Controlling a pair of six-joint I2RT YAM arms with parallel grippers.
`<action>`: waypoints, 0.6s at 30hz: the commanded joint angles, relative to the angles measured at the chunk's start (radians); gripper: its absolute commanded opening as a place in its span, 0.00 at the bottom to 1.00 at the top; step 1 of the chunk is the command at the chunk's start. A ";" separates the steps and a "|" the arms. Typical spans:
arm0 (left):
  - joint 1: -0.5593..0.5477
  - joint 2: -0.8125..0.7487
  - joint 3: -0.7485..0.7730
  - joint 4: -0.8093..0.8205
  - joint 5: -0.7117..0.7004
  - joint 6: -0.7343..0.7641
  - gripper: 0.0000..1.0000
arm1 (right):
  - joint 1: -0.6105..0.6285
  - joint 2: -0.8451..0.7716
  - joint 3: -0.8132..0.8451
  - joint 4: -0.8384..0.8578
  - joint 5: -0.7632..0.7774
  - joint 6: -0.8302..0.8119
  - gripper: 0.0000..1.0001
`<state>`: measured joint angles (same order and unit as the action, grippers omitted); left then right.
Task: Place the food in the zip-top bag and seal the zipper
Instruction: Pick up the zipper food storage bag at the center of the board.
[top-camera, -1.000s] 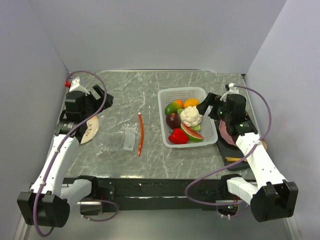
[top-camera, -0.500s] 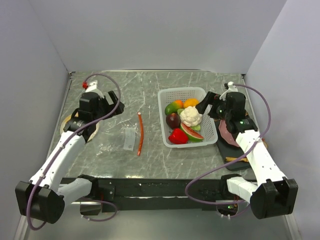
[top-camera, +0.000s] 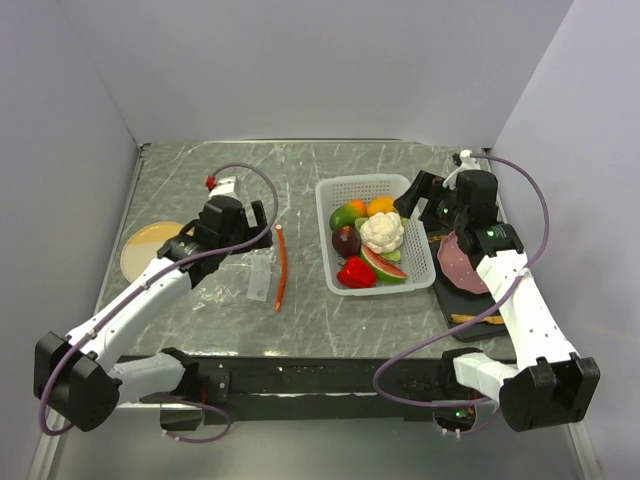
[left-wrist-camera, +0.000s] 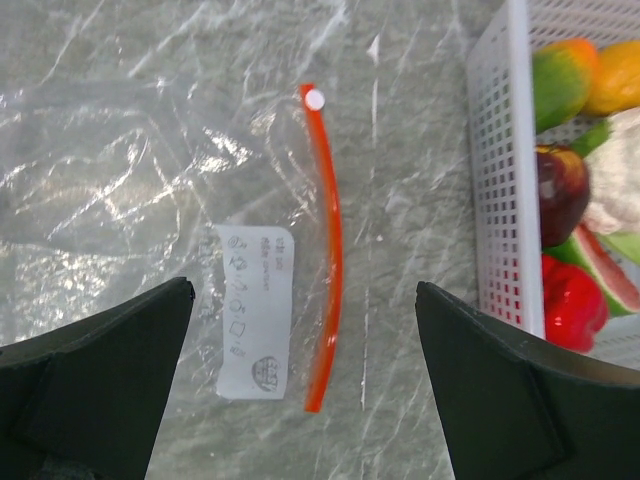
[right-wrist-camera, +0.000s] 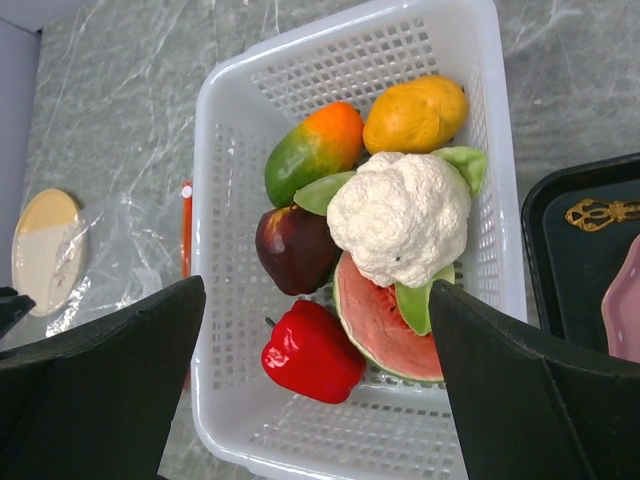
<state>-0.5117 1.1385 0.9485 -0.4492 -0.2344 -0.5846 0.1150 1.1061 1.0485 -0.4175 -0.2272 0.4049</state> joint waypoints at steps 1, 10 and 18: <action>-0.039 0.023 0.041 -0.066 -0.124 -0.087 0.99 | 0.003 0.004 0.047 -0.021 -0.001 0.005 1.00; -0.096 0.059 0.050 -0.147 -0.212 -0.153 0.99 | 0.002 0.006 0.053 -0.055 0.020 0.021 1.00; -0.157 0.099 0.038 -0.132 -0.194 -0.187 0.99 | 0.003 0.026 0.051 -0.055 0.008 0.031 1.00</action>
<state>-0.6441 1.2205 0.9588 -0.5919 -0.4164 -0.7345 0.1150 1.1210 1.0561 -0.4740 -0.2218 0.4297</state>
